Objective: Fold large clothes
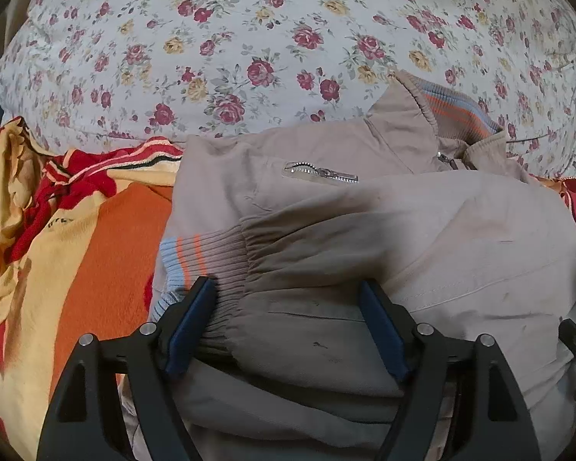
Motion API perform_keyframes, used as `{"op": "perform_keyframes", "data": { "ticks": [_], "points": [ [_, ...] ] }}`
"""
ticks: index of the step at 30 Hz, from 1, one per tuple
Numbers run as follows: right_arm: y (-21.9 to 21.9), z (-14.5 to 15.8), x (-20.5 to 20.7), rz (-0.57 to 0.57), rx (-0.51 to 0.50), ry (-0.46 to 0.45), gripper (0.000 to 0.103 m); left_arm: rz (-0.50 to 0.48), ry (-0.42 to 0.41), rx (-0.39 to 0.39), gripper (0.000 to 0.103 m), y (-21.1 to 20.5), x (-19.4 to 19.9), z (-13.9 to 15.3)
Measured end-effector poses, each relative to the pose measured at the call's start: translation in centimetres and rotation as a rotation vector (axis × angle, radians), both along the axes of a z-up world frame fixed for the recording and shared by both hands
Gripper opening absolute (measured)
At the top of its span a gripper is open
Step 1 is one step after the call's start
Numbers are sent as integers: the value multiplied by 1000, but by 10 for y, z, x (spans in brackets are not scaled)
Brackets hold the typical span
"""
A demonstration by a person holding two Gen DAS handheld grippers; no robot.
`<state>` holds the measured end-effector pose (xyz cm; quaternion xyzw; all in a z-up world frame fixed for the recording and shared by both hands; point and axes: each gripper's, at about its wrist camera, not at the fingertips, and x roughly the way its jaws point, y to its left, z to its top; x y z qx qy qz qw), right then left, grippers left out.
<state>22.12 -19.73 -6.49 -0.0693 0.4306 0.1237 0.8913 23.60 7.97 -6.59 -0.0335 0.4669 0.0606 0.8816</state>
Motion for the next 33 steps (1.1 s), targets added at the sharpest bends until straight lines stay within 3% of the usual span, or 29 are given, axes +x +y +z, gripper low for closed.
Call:
{"op": "perform_keyframes", "data": {
  "ticks": [33],
  "points": [
    [2, -1, 2, 29, 4, 15, 97, -41, 6, 3, 76, 0, 3, -3]
  ]
}}
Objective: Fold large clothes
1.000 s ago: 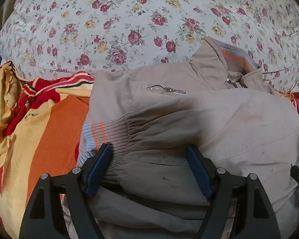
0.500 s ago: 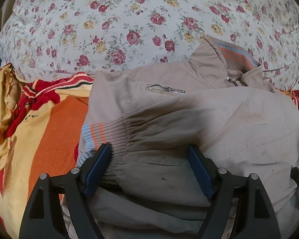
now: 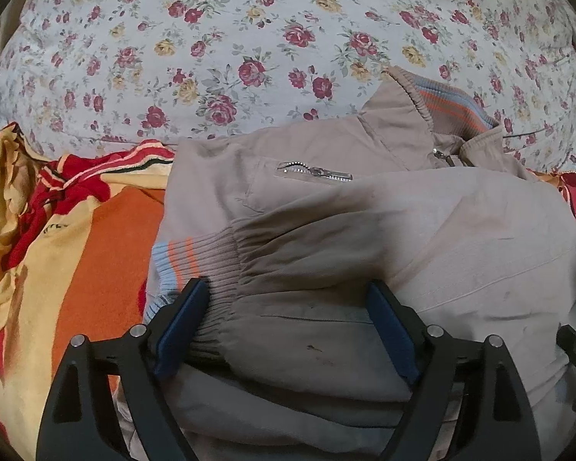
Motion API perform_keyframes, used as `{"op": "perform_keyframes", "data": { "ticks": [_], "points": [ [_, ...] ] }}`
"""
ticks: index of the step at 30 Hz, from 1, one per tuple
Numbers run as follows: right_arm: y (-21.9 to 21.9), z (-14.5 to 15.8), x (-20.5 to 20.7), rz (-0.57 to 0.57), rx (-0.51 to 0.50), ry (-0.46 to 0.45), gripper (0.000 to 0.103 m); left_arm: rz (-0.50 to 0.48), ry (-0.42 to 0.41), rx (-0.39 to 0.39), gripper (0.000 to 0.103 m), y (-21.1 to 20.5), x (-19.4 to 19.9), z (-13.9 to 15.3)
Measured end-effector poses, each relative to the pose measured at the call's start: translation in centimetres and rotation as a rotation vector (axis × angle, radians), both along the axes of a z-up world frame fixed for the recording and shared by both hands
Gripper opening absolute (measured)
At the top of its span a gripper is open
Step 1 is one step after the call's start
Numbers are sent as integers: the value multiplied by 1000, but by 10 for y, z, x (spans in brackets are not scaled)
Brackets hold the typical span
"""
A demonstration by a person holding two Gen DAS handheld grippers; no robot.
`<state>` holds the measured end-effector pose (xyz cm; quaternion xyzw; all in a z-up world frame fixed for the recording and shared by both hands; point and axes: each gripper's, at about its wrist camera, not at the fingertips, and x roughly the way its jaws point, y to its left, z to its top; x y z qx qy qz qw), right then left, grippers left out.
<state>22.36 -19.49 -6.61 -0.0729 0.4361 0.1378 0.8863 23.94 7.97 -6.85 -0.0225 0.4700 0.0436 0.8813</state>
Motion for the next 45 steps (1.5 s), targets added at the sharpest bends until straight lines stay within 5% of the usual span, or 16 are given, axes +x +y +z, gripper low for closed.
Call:
{"op": "perform_keyframes", "data": {
  "ticks": [45],
  "points": [
    [2, -2, 2, 23, -10, 17, 102, 5, 9, 18, 76, -5, 2, -2]
  ]
}}
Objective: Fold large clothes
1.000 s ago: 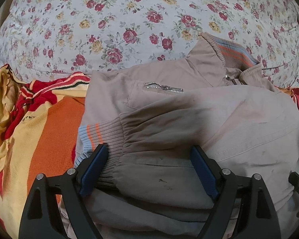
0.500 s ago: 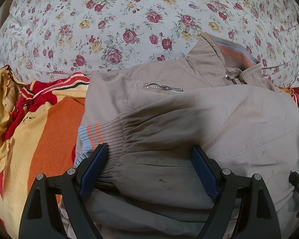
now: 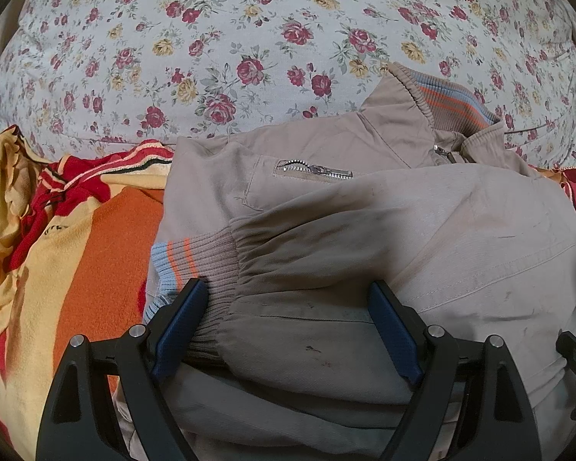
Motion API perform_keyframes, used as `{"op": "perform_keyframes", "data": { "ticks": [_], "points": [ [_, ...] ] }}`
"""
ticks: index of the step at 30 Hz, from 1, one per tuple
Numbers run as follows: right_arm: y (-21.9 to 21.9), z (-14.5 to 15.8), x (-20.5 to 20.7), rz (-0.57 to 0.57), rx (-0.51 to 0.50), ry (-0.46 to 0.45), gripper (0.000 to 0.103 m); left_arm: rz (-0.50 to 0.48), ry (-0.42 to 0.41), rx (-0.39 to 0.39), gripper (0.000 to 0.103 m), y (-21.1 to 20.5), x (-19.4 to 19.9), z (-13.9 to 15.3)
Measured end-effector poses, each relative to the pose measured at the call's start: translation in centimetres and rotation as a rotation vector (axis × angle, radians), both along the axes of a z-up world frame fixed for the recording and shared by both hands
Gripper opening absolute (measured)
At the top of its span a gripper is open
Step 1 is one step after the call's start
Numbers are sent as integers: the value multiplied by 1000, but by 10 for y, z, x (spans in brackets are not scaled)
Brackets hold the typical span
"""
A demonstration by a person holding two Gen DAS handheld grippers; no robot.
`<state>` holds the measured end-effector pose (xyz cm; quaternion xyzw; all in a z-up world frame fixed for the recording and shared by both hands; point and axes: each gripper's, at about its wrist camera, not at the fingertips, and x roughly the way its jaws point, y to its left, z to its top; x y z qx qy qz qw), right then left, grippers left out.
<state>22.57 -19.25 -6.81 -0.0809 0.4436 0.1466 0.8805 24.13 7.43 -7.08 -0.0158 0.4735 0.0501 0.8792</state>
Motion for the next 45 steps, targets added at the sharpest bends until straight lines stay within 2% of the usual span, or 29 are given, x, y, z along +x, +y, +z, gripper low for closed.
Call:
{"op": "perform_keyframes", "data": {
  "ticks": [11, 16, 19, 23, 25, 28, 34, 41, 45],
  "points": [
    [-3, 5, 1, -4, 12, -11, 102, 4, -9, -3, 76, 0, -1, 1],
    [-32, 45, -11, -86, 110, -116, 100, 22, -81, -47, 76, 8, -14, 20],
    [-58, 71, -31, -130, 126, -184, 100, 37, -115, -88, 76, 18, -35, 40],
    [-98, 90, -70, -176, 124, -217, 100, 43, -158, -64, 75, 29, -68, 61],
    [-117, 88, -95, -189, 125, -206, 100, 59, -176, -40, 76, 37, -85, 71],
    [-139, 77, -133, -195, 121, -162, 100, 81, -195, -55, 76, 46, -107, 82],
    [-154, 65, -188, -185, 102, -143, 100, 74, -220, -40, 76, 58, -150, 91],
    [-157, 61, -215, -188, 181, -132, 100, 73, -200, -3, 75, 79, -201, 91],
    [-155, 57, -222, -191, 197, -114, 100, 69, -204, -11, 75, 90, -230, 103]
  ]
}}
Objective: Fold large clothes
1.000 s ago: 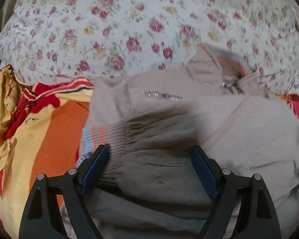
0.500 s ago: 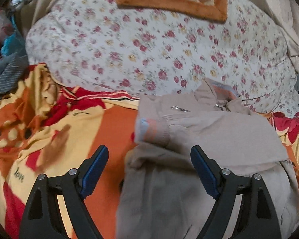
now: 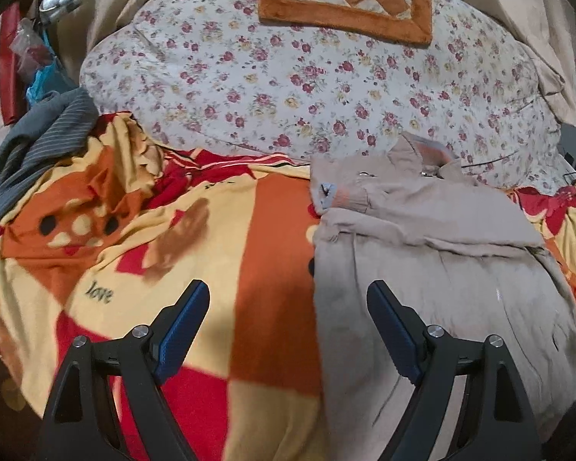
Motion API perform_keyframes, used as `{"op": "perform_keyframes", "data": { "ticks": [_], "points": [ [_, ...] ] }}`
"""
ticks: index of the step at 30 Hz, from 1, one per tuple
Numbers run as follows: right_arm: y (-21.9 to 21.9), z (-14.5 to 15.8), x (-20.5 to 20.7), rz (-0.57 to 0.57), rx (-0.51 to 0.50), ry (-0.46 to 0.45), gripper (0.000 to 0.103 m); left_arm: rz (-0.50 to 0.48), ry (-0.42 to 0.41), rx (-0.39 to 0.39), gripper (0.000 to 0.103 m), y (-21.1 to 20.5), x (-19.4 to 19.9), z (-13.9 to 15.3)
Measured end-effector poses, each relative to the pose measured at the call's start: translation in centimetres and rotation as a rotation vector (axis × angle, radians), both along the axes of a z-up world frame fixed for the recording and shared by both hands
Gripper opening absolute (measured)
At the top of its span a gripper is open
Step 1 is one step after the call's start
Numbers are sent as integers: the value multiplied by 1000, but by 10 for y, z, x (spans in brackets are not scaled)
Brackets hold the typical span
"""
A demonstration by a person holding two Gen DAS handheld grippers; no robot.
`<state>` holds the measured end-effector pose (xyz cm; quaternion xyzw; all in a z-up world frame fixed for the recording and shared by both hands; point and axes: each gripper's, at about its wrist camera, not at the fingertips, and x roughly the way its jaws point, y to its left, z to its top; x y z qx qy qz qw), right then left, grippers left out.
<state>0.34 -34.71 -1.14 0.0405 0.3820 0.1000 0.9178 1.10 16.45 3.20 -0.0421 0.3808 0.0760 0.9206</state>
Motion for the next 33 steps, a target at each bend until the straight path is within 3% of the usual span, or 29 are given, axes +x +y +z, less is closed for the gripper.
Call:
{"op": "perform_keyframes", "data": {
  "ticks": [6, 10, 17, 19, 24, 28, 29, 32, 33],
  "points": [
    [0, -12, -24, -1, 30, 35, 100, -85, -6, 25, 75, -3, -55, 26],
    [4, -20, -47, 47, 41, 50, 100, -150, 67, -34, 75, -26, -84, -8],
    [-1, -35, -73, 70, 100, 113, 100, -137, 183, -128, 68, -65, -109, -70],
    [1, -41, -74, 91, 103, 140, 100, -110, 201, -130, 67, -68, -111, -79],
    [25, -68, -60, 200, 80, 266, 79, -104, 204, -189, 67, -63, -107, -89],
    [29, -75, -51, 191, 81, 284, 81, -114, 195, -213, 67, -61, -107, -94],
    [28, -72, -53, 194, 96, 271, 81, -118, 186, -226, 62, -61, -108, -94],
    [31, -57, -62, 270, 150, 204, 71, -185, 160, -305, 31, -62, -110, -90],
    [33, -54, -64, 285, 152, 181, 71, -189, 157, -298, 29, -63, -111, -89]
  ]
}}
